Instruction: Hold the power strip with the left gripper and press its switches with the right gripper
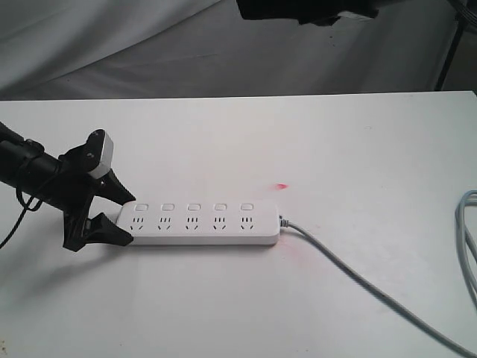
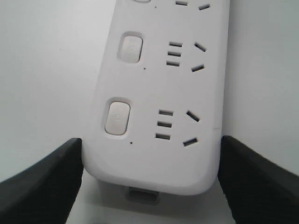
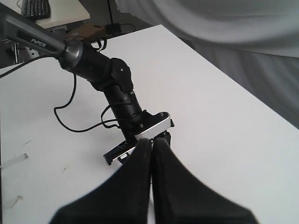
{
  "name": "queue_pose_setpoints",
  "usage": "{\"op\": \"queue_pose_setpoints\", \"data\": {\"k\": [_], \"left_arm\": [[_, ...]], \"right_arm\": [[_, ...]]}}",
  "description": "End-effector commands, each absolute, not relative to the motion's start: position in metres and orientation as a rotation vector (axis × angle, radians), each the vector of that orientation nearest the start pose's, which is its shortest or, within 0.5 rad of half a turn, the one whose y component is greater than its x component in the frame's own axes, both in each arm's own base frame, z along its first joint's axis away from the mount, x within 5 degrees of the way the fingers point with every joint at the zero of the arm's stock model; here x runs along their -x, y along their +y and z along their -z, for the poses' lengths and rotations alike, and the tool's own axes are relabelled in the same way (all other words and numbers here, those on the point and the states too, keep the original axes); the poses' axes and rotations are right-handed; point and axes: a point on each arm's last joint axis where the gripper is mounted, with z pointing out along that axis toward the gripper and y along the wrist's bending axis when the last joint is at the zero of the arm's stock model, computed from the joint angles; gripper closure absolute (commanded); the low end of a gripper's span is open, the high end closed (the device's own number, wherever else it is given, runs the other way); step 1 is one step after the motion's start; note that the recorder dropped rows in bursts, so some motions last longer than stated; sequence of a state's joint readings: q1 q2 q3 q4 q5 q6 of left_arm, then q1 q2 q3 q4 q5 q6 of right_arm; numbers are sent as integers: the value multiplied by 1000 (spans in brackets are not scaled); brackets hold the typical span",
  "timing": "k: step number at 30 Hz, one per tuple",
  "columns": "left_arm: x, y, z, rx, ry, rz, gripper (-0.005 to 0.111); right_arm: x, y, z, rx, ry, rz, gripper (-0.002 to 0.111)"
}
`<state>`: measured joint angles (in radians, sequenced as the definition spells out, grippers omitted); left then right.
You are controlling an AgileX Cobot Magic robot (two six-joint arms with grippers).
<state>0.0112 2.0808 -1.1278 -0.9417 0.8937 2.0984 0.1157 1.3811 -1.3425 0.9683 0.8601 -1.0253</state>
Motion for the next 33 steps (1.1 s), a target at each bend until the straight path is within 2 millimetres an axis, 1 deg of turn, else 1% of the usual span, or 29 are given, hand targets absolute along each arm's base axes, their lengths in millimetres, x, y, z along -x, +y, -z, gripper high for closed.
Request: {"op": "queue_pose_setpoints", "data": {"k": [1, 3, 6, 8, 11, 12, 17, 18, 20, 24, 27, 30, 33], "left_arm": [[-359, -55, -105, -1639, 1969, 635, 107], [-359, -55, -105, -1639, 1969, 635, 107], [-359, -55, -105, -1639, 1969, 635, 107], [-359, -55, -105, -1639, 1969, 635, 107], [-359, -55, -105, -1639, 1969, 635, 107], [-359, -55, -105, -1639, 1969, 635, 107], [-359, -55, -105, -1639, 1969, 635, 107], [-359, -55, -105, -1639, 1969, 635, 107], [-359, -55, -105, -1639, 1969, 635, 107], [-359, -55, -105, -1639, 1969, 635, 107], [-359, -55, -105, -1639, 1969, 635, 107], [-359, -55, -105, -1639, 1969, 635, 107], [-359, -55, -105, -1639, 1969, 635, 107]], "right_arm": [[-285, 89, -406, 759, 1886, -623, 108], [-286, 89, -406, 759, 1887, -606, 108], [-294, 79, -406, 745, 1871, -419, 108], [-297, 74, -410, 710, 1837, -318, 108], [-299, 66, -422, 625, 1762, -217, 108], [-298, 63, -429, 583, 1723, -183, 108], [-293, 51, -451, 439, 1599, -81, 108], [-289, 50, -455, 421, 1582, -86, 108], [-280, 46, -461, 464, 1563, -18, 108], [-254, 26, -464, 484, 1650, 54, 108], [-233, 7, -467, 331, 1699, 92, 108], [-210, -10, -467, 216, 1713, 196, 108], [-182, -18, -463, 128, 1705, 264, 108]]}}
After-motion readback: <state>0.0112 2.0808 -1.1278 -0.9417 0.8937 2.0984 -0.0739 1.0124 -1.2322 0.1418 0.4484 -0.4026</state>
